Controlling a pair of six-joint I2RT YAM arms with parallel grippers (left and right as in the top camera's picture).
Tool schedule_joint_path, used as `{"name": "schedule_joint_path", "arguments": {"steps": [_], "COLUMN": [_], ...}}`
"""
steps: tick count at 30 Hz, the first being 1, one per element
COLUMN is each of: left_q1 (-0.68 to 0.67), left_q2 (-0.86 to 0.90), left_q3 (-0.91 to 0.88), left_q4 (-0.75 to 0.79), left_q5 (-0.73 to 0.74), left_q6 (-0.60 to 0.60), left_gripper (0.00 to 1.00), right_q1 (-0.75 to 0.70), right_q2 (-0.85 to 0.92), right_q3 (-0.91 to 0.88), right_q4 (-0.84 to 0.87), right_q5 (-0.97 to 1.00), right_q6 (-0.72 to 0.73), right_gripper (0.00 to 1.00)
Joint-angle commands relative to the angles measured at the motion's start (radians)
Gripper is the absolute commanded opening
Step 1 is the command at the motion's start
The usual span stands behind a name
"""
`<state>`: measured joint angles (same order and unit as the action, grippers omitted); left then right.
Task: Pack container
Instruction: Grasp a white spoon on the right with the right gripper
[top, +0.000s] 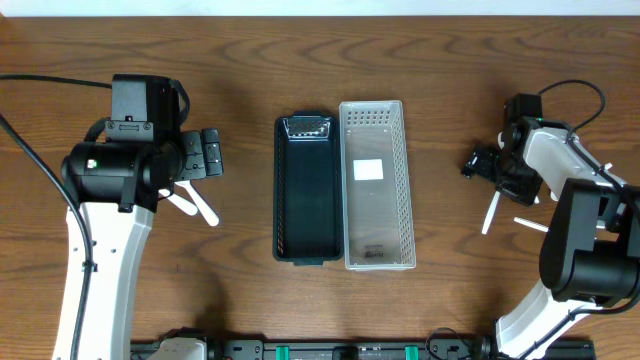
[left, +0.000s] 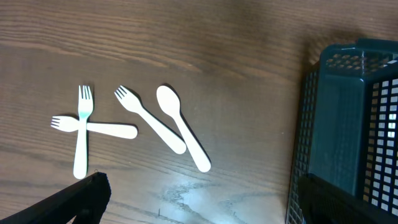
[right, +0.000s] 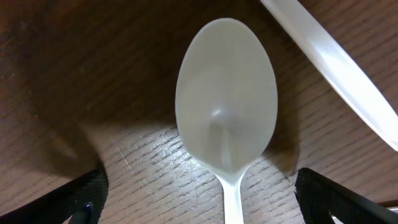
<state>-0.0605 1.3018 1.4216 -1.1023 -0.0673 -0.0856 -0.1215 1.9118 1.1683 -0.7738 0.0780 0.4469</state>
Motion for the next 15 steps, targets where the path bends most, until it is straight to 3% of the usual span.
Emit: {"name": "schedule_joint_path", "arguments": {"steps": [1, 4, 6, 8, 12, 15], "left_q1": [0.005, 0.005, 0.005, 0.005, 0.005, 0.005], "left_q2": [0.005, 0.005, 0.005, 0.005, 0.005, 0.005], "left_q3": [0.007, 0.007, 0.007, 0.007, 0.007, 0.007], "left_q4": [-0.005, -0.005, -0.005, -0.005, -0.005, -0.005], "left_q5": [-0.013, -0.012, -0.012, -0.012, -0.012, -0.012], "left_q6": [-0.005, -0.005, -0.005, -0.005, -0.005, -0.005], "left_gripper": [0.98, 0.98, 0.98, 0.98, 0.98, 0.98], "right_q1": [-0.003, -0.003, -0.003, -0.003, -0.003, -0.003], "right_q2": [0.079, 0.082, 0.082, 0.082, 0.082, 0.082], "right_q3": [-0.021, -0.021, -0.021, -0.021, -0.021, -0.021], "right_q4": [0.003, 0.008, 0.011, 0.011, 0.011, 0.014], "right_q5": [0.015, 0.009, 0.001, -0.002, -0.004, -0.004], "right_q6": [-0.010, -0.010, -0.010, -0.010, -0.010, -0.010], "right_gripper": [0.97, 0.81, 0.60, 0.48, 0.45, 0.33]}}
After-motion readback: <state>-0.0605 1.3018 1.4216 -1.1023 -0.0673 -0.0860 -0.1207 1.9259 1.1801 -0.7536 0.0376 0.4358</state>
